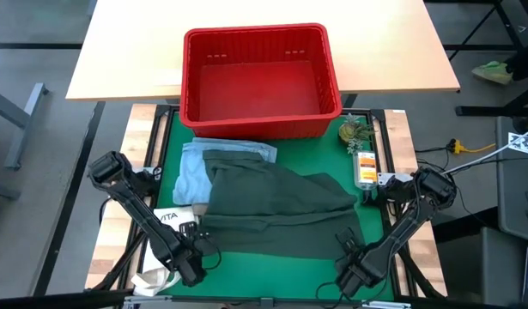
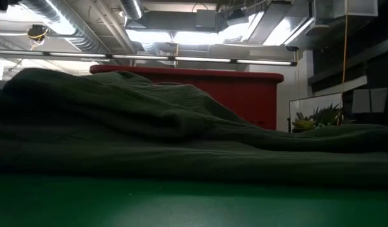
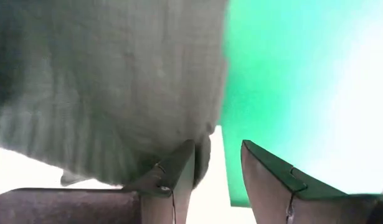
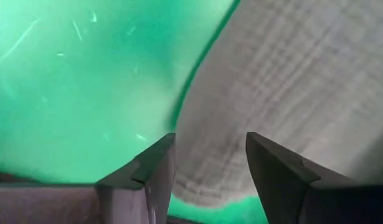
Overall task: Fold Laundry from Bin
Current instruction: Fold the green polo shirt
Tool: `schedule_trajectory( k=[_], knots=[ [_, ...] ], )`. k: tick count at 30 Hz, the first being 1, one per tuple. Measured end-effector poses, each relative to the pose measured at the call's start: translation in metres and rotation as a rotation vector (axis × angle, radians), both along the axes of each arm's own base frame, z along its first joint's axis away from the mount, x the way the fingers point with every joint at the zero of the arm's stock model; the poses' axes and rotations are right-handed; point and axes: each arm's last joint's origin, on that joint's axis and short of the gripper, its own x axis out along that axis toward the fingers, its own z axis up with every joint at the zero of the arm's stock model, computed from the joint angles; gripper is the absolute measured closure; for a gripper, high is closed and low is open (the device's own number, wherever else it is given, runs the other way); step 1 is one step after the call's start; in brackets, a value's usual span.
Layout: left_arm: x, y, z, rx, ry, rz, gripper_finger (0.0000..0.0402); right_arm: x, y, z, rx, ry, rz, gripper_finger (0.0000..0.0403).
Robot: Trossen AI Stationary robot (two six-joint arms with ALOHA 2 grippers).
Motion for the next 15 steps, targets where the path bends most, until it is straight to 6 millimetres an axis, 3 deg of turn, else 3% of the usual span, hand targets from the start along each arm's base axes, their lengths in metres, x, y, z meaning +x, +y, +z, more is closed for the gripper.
schedule_trajectory(
  k=[8,15],
  knots=[
    [0.002,0.005,0.026,-0.057,-0.139,0.014,0.0276,0.008,0.004,0.021,-0.051,-0.082,0.049,0.0207],
    [0.018,0.015,0.03,0.144,-0.37,-0.026,0.0276,0.019,0.004,0.026,-0.185,-0.302,0.106,0.0207]
  ],
)
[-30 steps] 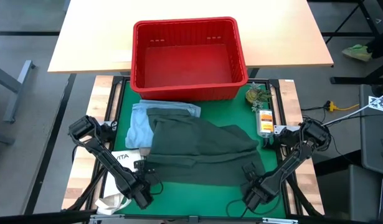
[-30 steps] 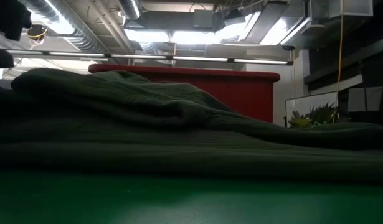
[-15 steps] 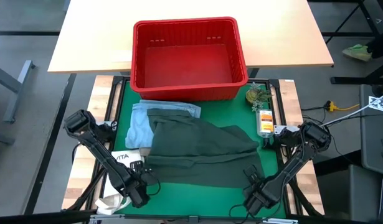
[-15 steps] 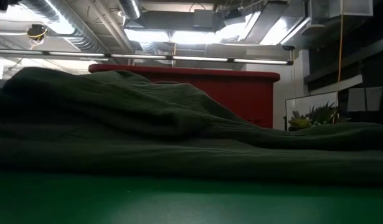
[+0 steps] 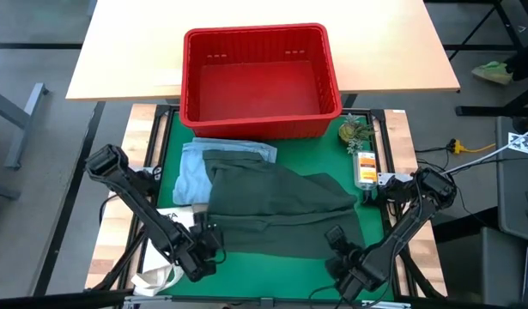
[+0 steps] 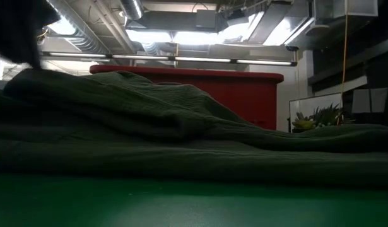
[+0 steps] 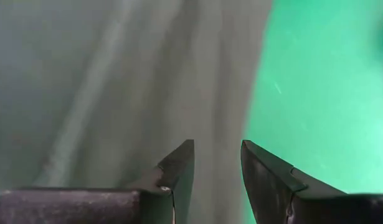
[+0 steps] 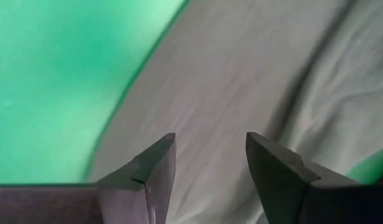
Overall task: Fold Laundry from Bin
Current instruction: Fold the green polo shirt
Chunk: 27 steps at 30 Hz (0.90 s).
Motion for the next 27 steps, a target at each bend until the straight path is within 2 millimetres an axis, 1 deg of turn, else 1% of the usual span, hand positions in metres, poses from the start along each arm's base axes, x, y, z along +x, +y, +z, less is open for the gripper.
schedule_trajectory(
  k=[4,8,11,13,17,21,24,27],
  knots=[
    [0.008,0.009,0.001,0.151,-0.052,-0.053,0.0276,0.004,0.001,0.001,-0.037,-0.09,0.009,0.0207],
    [0.018,0.016,0.001,0.212,-0.058,-0.097,0.0276,0.014,0.004,0.003,-0.107,-0.283,0.043,0.0207],
    [0.026,0.022,0.002,0.214,-0.072,-0.101,0.0276,0.03,0.005,0.003,-0.175,-0.415,0.118,0.0207],
    [0.029,0.024,0.002,0.208,-0.084,-0.088,0.0276,0.045,0.002,0.001,-0.184,-0.456,0.146,0.0207],
    [0.033,0.028,0.002,0.2,-0.081,-0.073,0.0276,0.081,-0.013,-0.005,-0.146,-0.515,0.162,0.0207],
    [0.033,0.029,0.002,0.199,-0.081,-0.072,0.0276,0.115,-0.034,-0.012,-0.113,-0.542,0.211,0.0207],
    [0.032,0.027,0.002,0.195,-0.08,-0.079,0.0276,0.135,-0.052,-0.019,-0.095,-0.562,0.227,0.0207],
    [0.03,0.025,0.002,0.193,-0.08,-0.087,0.0276,0.151,-0.065,-0.029,-0.076,-0.574,0.252,0.0207]
  ],
)
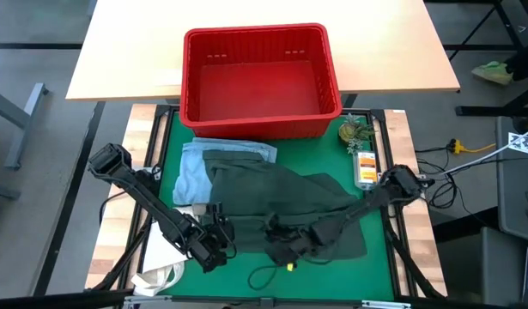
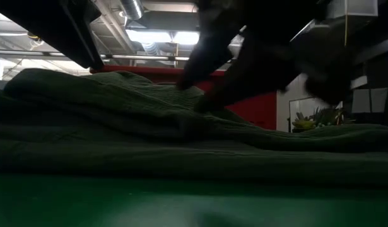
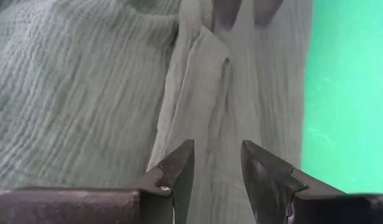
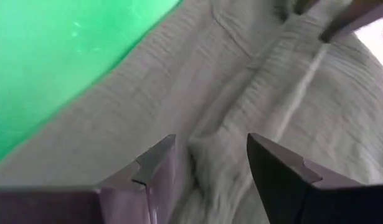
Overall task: Fold Laundry from Bin
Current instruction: Fold the green polo shirt
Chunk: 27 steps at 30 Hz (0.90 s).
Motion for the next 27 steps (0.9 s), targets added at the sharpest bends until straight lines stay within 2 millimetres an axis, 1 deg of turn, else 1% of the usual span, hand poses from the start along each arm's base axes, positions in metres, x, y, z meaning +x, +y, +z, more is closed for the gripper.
schedule_trajectory(
  k=[3,5,8,10,12,16,23,25,27],
  knots=[
    [0.0,0.0,0.0,0.0,0.0,-0.002,0.0276,0.011,-0.008,-0.012,0.004,0.011,0.048,0.0207],
    [0.0,0.0,0.0,-0.003,-0.002,0.003,0.0276,0.015,-0.011,-0.02,-0.019,0.023,0.066,0.0207],
    [0.0,0.0,0.0,-0.005,-0.002,0.005,0.0276,0.017,-0.016,-0.028,-0.052,0.04,0.038,0.0212],
    [0.0,0.0,0.0,-0.005,-0.003,0.006,0.0276,0.017,-0.017,-0.031,-0.084,0.041,0.007,0.0223],
    [0.0,0.0,0.0,-0.006,-0.004,0.006,0.0276,0.017,-0.018,-0.031,-0.121,0.027,-0.026,0.024],
    [0.001,-0.001,0.001,-0.009,-0.015,0.009,0.0276,0.017,-0.022,-0.03,-0.181,0.006,-0.078,0.029],
    [0.0,-0.002,0.001,-0.027,-0.026,0.026,0.0276,0.019,-0.025,-0.029,-0.174,0.01,-0.076,0.0385],
    [-0.001,-0.003,0.001,-0.026,-0.026,0.021,0.0276,0.021,-0.024,-0.027,-0.171,0.003,-0.076,0.0392],
    [-0.002,-0.004,0.001,-0.027,-0.026,0.015,0.0276,0.023,-0.023,-0.022,-0.164,-0.012,-0.076,0.0384]
  ],
)
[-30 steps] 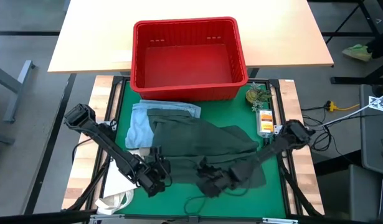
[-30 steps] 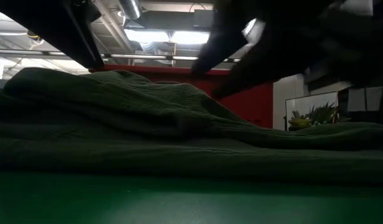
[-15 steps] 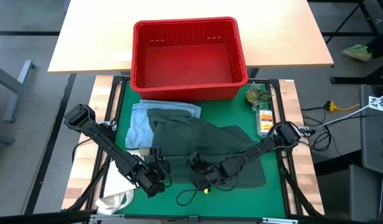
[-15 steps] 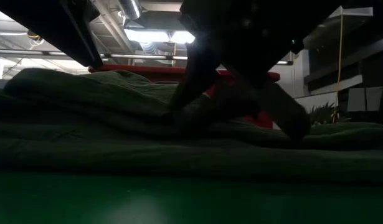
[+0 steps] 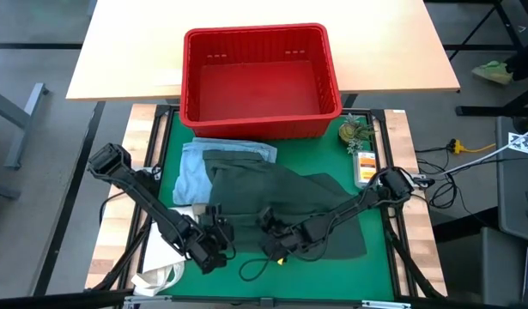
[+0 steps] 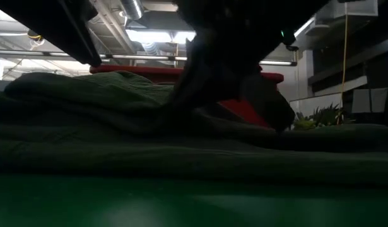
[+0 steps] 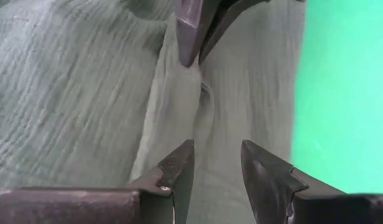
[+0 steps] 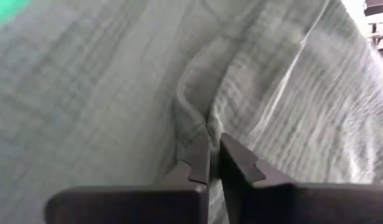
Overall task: Fold Laundry from Bin
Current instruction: Fold the green polo shirt
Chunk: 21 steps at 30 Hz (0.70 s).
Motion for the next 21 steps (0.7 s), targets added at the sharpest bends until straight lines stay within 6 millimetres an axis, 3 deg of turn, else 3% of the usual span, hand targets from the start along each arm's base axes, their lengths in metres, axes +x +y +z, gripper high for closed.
schedule_trajectory(
  k=[5,11,21],
  knots=[
    [-0.005,-0.007,-0.001,-0.079,0.055,-0.04,0.0276,0.007,-0.001,0.011,-0.009,-0.041,-0.024,0.0357],
    [-0.01,-0.014,-0.003,-0.203,0.113,-0.031,0.0276,0.013,-0.008,0.019,-0.052,-0.085,-0.088,0.0371],
    [-0.004,-0.005,-0.003,-0.133,0.064,0.026,0.0276,0.011,-0.011,0.021,-0.098,-0.063,-0.122,0.0373]
  ],
)
